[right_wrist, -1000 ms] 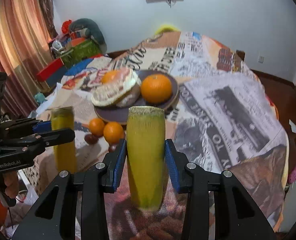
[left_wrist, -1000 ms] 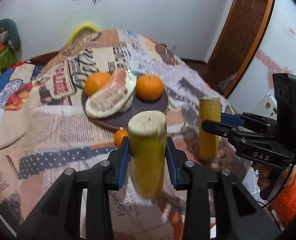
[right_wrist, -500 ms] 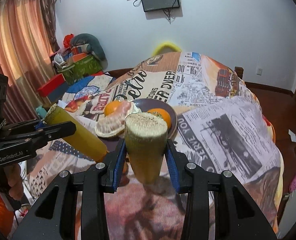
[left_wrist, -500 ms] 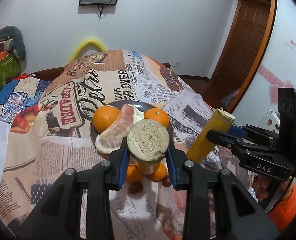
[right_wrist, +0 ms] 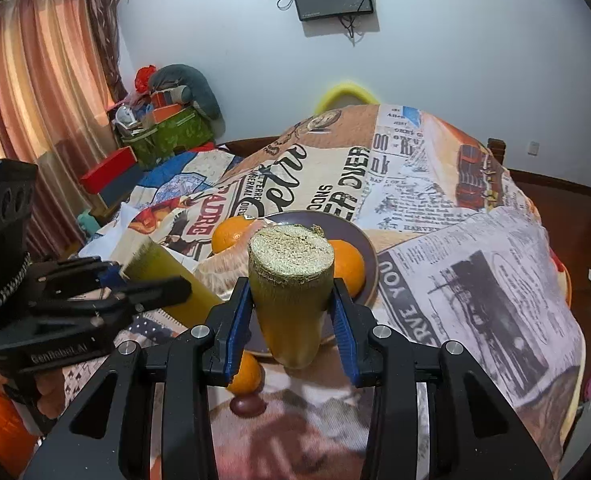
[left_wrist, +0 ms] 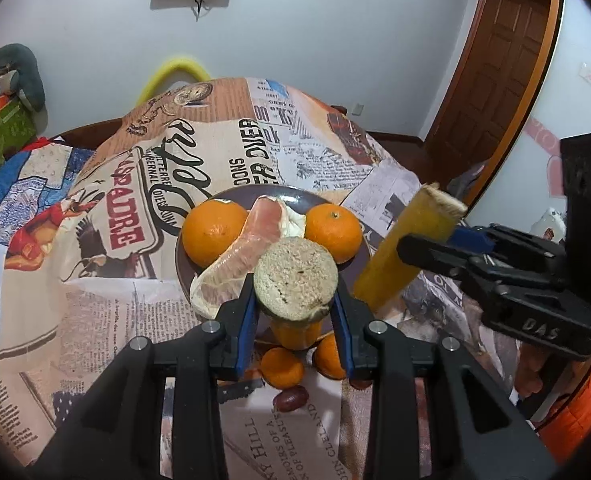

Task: Organize fruits
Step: 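Lift both corn cobs upright and lower them toward the grey plate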

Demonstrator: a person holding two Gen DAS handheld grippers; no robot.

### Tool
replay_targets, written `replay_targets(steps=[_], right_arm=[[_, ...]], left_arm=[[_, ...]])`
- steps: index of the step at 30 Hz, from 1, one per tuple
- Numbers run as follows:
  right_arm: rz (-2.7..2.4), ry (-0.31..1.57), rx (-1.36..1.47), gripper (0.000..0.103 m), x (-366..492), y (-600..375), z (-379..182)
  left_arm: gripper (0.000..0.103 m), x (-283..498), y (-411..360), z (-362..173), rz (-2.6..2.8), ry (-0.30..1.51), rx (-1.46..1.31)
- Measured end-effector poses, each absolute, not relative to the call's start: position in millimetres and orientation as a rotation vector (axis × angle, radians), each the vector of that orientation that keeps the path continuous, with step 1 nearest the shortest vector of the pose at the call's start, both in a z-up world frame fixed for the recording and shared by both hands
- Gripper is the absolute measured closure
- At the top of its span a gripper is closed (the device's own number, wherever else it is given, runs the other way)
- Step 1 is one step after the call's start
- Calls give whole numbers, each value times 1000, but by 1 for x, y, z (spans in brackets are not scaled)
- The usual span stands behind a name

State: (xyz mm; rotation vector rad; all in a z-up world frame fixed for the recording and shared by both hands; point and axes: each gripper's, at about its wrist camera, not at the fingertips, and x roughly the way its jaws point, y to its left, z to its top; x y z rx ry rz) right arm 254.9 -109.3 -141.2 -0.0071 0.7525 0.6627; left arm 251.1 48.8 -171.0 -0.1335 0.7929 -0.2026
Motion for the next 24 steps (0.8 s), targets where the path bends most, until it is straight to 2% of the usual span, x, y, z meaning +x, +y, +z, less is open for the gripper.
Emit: replay_targets(steps=[24], right_arm=[[726,810,-28,66,302,-78,-165]], left_arm=[[69,300,61,-188,-196,786,-191]])
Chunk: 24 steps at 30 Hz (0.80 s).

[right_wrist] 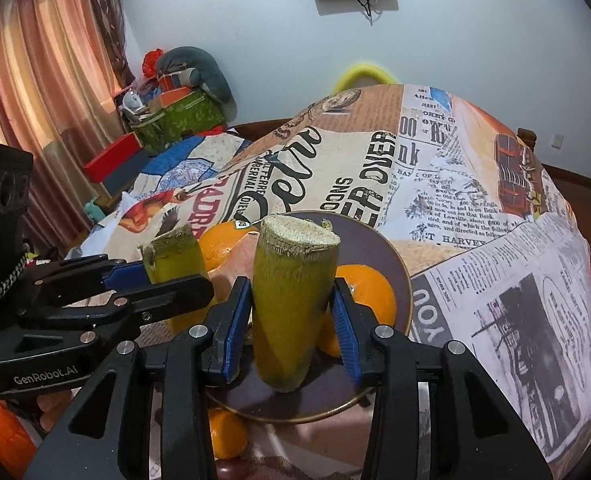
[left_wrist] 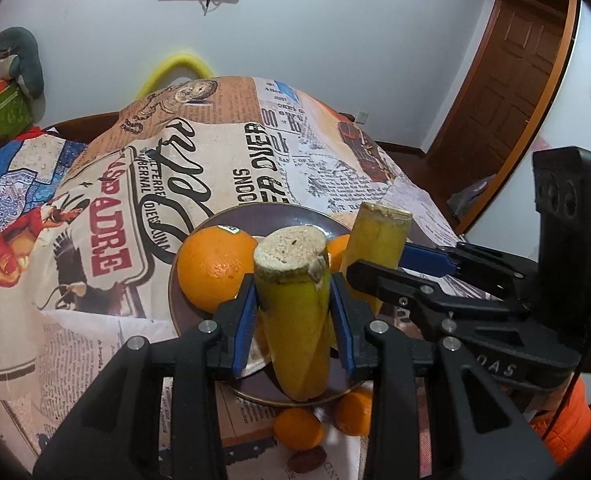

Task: Organize fruits
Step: 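Lift both corn cobs upright and lower them toward the grey plate, then lay the corn cobs side by side on the plate and open both tools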

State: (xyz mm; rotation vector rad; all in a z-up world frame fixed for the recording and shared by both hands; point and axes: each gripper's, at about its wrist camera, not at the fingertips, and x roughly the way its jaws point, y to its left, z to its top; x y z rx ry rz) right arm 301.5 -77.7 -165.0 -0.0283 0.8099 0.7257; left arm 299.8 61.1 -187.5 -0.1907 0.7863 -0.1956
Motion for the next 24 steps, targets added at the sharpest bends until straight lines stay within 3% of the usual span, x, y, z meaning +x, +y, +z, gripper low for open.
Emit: replay_targets(steps=[6,24], right_arm=[[707,790,-74,64,298,-77,-162],[690,741,-60,60,263,-100,-134]], left_arm=[[64,302,60,-186,-197,792,-184],[64,251,63,-152,-147,742,-149]])
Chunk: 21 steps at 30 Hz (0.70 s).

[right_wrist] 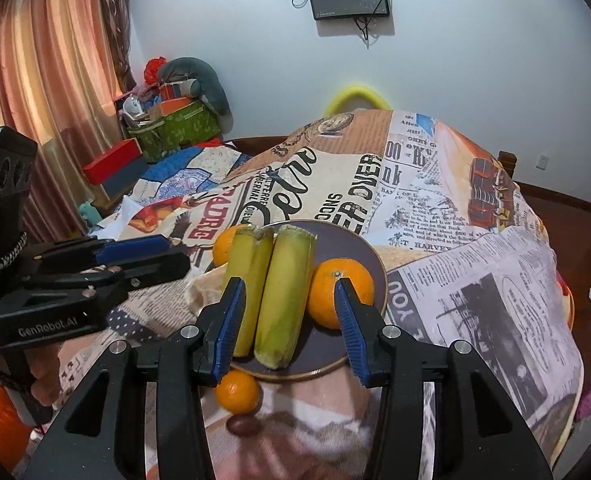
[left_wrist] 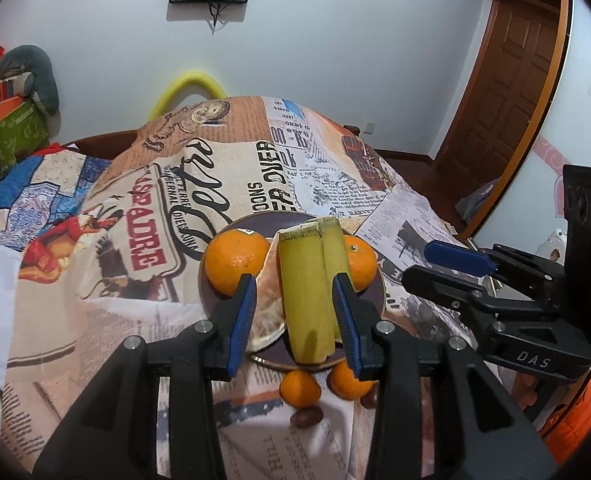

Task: Organize fruits
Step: 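Lay the corn cobs side by side on the plate and open both tools, then grasp a small mandarin with the left tool while the right tool grasps another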

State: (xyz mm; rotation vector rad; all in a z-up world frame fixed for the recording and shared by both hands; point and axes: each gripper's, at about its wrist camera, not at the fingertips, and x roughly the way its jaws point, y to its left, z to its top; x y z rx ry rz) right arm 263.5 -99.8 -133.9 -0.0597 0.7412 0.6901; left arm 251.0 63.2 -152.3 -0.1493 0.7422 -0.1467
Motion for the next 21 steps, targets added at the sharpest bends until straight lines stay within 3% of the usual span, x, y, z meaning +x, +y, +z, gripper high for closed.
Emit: replay_targets(steps=[7,11,21], right_arm=[[693,753,-69,59,242,-101,-135],[703,777,-44,50,233,-104,-142],[710,879,-83,49,228,-83,-180]], left_arm=[[64,225,62,-151,-128,750,-121],[64,211,65,-159,-118,772,-123],[64,193,72,-191,-109,852,-131]])
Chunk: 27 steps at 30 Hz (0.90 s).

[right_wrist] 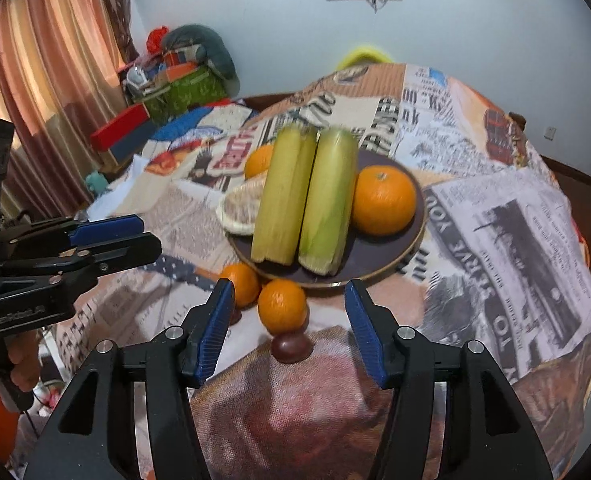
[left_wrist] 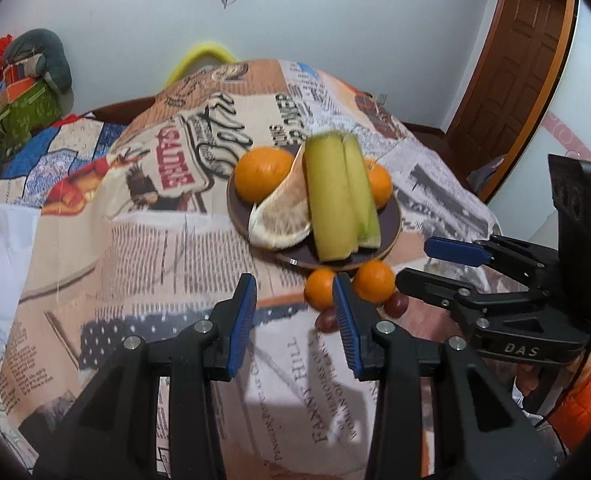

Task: Organize fruits
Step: 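Grasp a small mandarin with the left tool while the right tool grasps another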

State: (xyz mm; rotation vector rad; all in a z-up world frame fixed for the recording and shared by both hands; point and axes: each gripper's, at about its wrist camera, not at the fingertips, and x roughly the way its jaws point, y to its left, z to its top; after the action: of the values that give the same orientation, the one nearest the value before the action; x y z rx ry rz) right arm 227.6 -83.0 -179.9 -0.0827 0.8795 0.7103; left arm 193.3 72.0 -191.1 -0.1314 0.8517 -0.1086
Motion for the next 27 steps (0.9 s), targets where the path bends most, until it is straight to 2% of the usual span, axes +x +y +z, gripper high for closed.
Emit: replay_targets(steps=[5,11,12,27], right_arm=[[716,923,-101,51,231,-75,-193],[730,959,-115,66,234,-68,-203],[732,966,-114,72,235,-68,-205],[705,912,-1,73,233,-109,-184]], left_arm=[[64,195,76,-207,-109,887,-150],[64,200,75,-219,-116,914,-165],[64,201,75,-220,-119,915,-167],[64,230,41,-235,-178,959,-134]])
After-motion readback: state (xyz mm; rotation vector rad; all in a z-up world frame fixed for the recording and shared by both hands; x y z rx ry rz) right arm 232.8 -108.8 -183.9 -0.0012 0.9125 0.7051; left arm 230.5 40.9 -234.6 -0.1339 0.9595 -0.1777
